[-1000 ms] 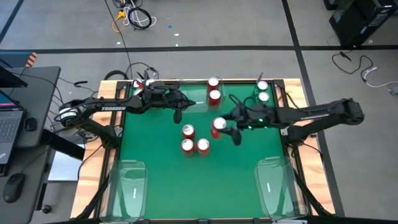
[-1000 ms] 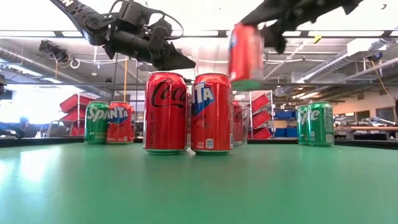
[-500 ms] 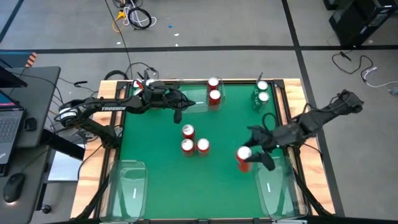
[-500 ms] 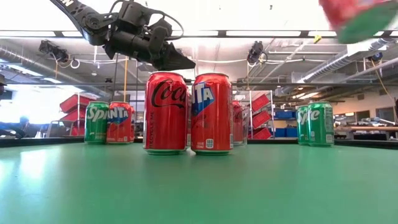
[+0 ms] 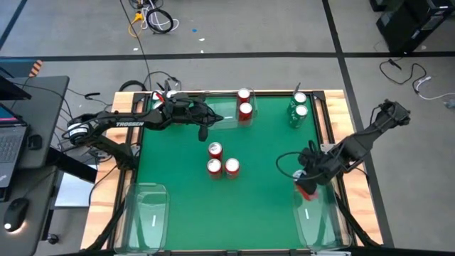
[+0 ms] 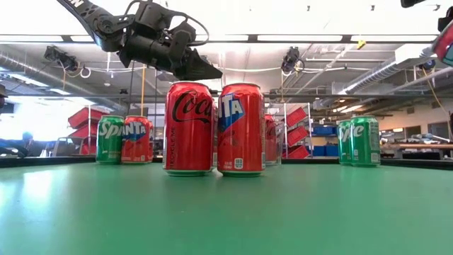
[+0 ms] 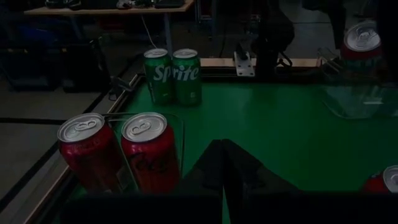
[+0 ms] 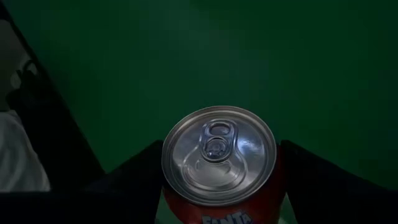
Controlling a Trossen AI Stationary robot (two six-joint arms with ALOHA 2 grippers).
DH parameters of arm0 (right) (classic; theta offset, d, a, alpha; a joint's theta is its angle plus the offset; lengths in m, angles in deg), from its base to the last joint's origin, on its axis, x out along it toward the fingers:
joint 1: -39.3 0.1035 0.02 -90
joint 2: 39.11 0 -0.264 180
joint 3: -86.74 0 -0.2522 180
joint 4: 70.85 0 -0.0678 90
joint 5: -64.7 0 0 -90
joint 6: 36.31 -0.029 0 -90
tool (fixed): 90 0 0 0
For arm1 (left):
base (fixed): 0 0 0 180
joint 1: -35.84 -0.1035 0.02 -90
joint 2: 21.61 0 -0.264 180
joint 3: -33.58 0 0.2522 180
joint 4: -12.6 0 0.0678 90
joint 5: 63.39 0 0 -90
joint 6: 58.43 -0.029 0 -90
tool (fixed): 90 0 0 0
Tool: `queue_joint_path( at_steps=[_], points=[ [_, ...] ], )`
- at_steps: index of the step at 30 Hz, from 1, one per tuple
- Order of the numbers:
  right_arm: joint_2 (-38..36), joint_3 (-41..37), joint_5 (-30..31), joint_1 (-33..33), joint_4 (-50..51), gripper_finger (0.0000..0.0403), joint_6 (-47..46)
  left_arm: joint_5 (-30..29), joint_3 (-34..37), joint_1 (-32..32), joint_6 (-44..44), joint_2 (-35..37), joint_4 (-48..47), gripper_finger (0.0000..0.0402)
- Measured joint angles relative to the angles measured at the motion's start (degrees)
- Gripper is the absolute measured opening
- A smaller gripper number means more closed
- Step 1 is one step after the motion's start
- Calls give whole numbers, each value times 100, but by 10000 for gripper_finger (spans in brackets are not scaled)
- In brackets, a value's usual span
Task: Sort soda cans
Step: Put the red soda can into the middle right transparent bin
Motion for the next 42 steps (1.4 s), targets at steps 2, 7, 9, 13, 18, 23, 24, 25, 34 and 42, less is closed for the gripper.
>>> queue_joint_path(
  at_steps=[2, 7, 9, 13, 18, 23, 24, 25, 34, 42],
  points=[
    [48, 0, 148, -1, -88, 268, 163, 0, 0, 0, 0, 0, 6, 3],
    [146, 4, 858, -51, -390, 268, 791, -1, 0, 0, 2, -1, 4, 3],
    [207, 4, 1228, -112, -498, 268, 1017, -2, 0, 0, 2, 0, 2, 3],
    [338, 4, 1964, -286, -593, 268, 1429, -2, 0, 0, -1, -1, 2, 3],
    [417, 4, 2554, -674, -925, 268, 2025, -4, 0, 0, -5, -2, 10, 3],
    [627, 4, 2636, -1199, -1513, 268, 2589, -12, 0, 0, -28, 0, 17, 3],
    [704, 4, 2636, -1289, -1666, 268, 2732, -13, 0, 0, -30, -1, 18, 3],
    [786, 4, 2633, -1381, -1816, 268, 2866, -13, 0, 0, -31, 0, 28, 3],
    [1299, 4, 2598, -1583, -1194, 268, 1586, -13, 0, 0, -37, -2, -11, 3],
    [1308, -18, 3185, -907, 193, 268, -352, -13, 0, 0, -38, -2, -5, 3]
  ],
)
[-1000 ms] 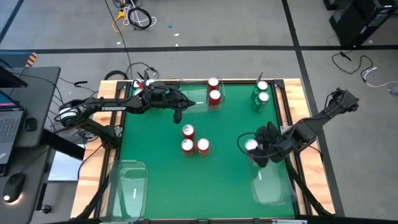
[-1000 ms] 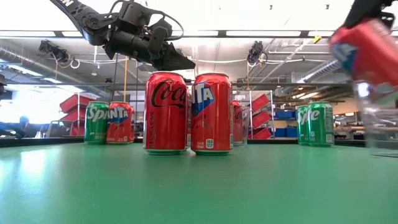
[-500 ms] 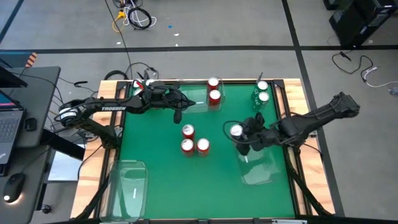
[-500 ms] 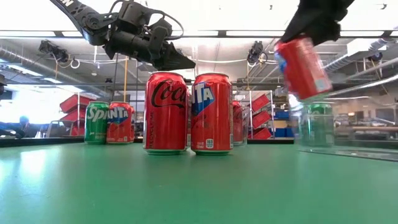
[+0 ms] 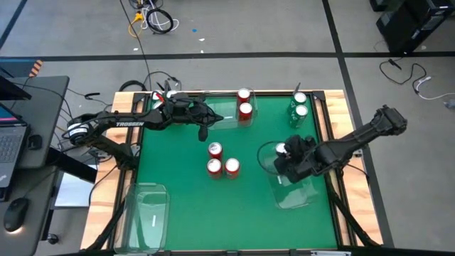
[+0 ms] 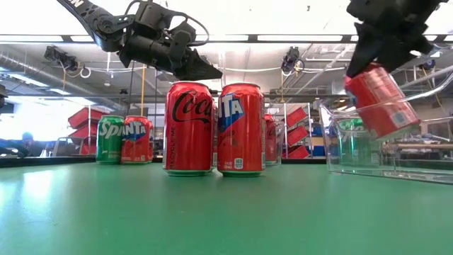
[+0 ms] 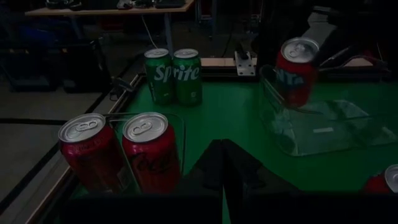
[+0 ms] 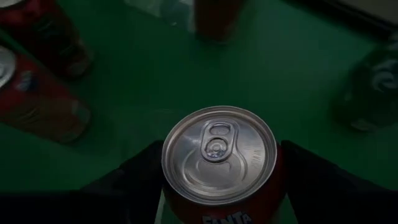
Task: Sort soda cans
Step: Put the red soda can into the middle right transparent bin
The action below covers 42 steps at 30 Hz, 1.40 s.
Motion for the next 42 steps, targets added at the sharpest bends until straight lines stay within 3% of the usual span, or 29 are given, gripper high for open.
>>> queue_joint_path(
  at_steps=[18, 26, 29, 34, 42],
  points=[
    [-2, -1479, 1178, 1014, -150, 268, -2217, 2, 0, 0, 22, 1, 50, 3],
    [-20, -1954, 1449, 1082, -652, 268, -2535, 4, 0, 0, 56, 2, 51, 3],
    [-21, -1971, 1419, 1133, -649, 269, -2530, 4, 0, 0, 58, 1, 48, 3],
    [-18, -1833, 1132, 1207, -503, 308, -2525, 4, 0, 0, 58, 2, 48, 3],
    [-4, -1194, -10, 1161, 492, 325, -2184, 6, 0, 0, 62, 2, 54, 3]
  ],
)
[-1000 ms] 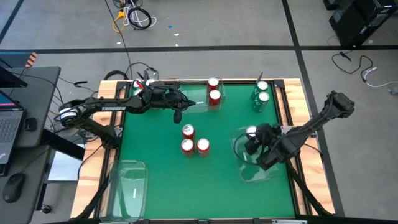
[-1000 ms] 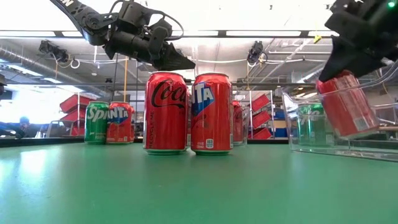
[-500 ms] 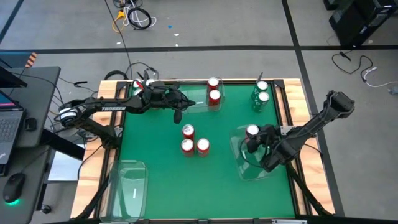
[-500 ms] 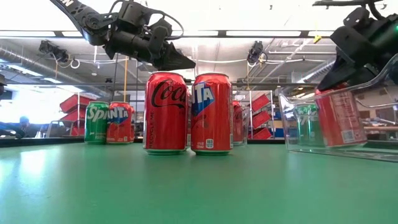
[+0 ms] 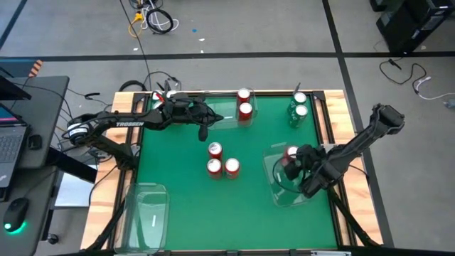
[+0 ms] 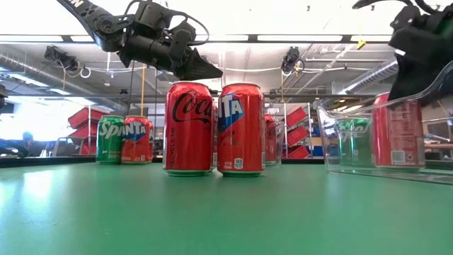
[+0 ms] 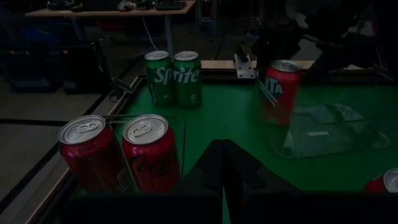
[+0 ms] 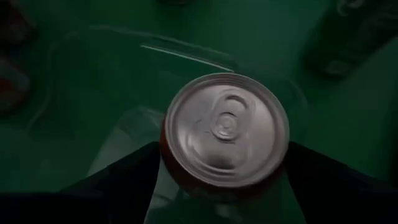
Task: Sort soda cans
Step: Put the red soda can into the middle right transparent bin
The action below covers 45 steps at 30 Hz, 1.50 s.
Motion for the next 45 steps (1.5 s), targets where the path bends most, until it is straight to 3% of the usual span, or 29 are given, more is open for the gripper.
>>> queue_joint_path(
  at_steps=[6, 11, 14, 17, 21, 24, 27, 30, 34, 39, 45],
  points=[
    [2, 561, -47, -112, 821, 325, 243, 1, 0, 0, 0, -1, 3, 3],
    [-2, 1091, 249, -201, 1474, 332, 459, 0, 0, 0, 0, -2, 3, 3],
    [-4, 1359, 679, -304, 1292, 334, 1012, -2, 0, 0, -23, -2, -2, 3],
    [-4, 1496, 1065, -461, 249, 334, 2320, 2, 0, -34, 90, -2, 16, 3],
    [-4, 1444, 962, -896, -2118, 329, 4736, 97, 0, -44, 0, -1, 195, 3],
    [0, 1189, 338, -1280, -4041, 327, 6388, 112, 0, -44, -138, -2, 250, 3],
    [0, 907, -764, -1695, -5602, 327, 7498, 110, 0, -44, -186, -2, 279, 3],
    [0, 584, -1567, -2079, -6573, 327, 8052, 110, 0, -44, -243, -2, 347, 3],
    [80, 285, -2059, -2472, -7148, 328, 8367, 111, 0, -44, -334, -2, 351, 3],
    [558, 261, -2535, -2770, -7559, 332, 8476, 110, 0, -44, -336, -2, 349, 3],
    [1091, 263, -2671, -2862, -7939, 339, 8454, 110, 0, -44, -204, -2, 699, 3]
  ],
)
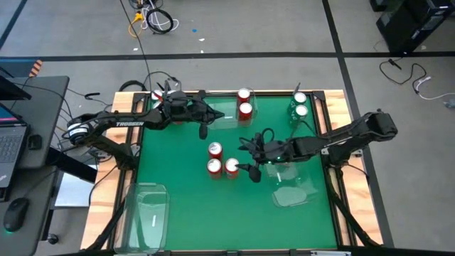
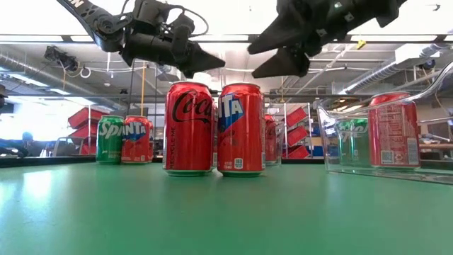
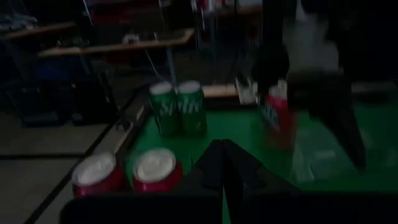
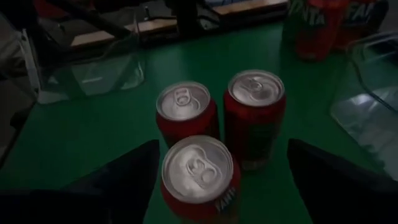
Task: Sort soda cans
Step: Put the red soda can into the middle right transparent bin
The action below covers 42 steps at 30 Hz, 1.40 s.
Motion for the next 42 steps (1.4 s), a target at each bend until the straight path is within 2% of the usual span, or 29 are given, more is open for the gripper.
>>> queue_joint_path(
  at_steps=[8, 20, 23, 27, 31, 35, 39, 42],
  points=[
    [534, 8, -4, 55, -501, 344, -107, 2, 0, 0, 220, 0, 358, 3],
    [1567, 539, 6, 101, -497, 345, 64, 1, 0, 0, 306, 0, 336, 3],
    [1675, 540, 117, 114, -442, 333, 7, 0, 0, 0, 309, 0, 325, 3],
    [1687, 544, 158, 114, -361, 289, -118, 0, 0, 0, 311, 0, 318, 3],
    [1528, 529, 398, 132, -213, 287, -191, 0, 0, 0, 311, 0, 247, 3],
    [994, 533, 775, 244, 9, 287, -575, 0, 0, 0, 312, 0, 150, 3],
    [232, 540, 1649, 591, 639, 287, -1068, 0, 0, 0, 314, 0, 152, 3],
    [-374, 542, 2620, 966, 1336, 287, -1553, 0, 0, 0, 314, 0, 150, 3]
  ],
)
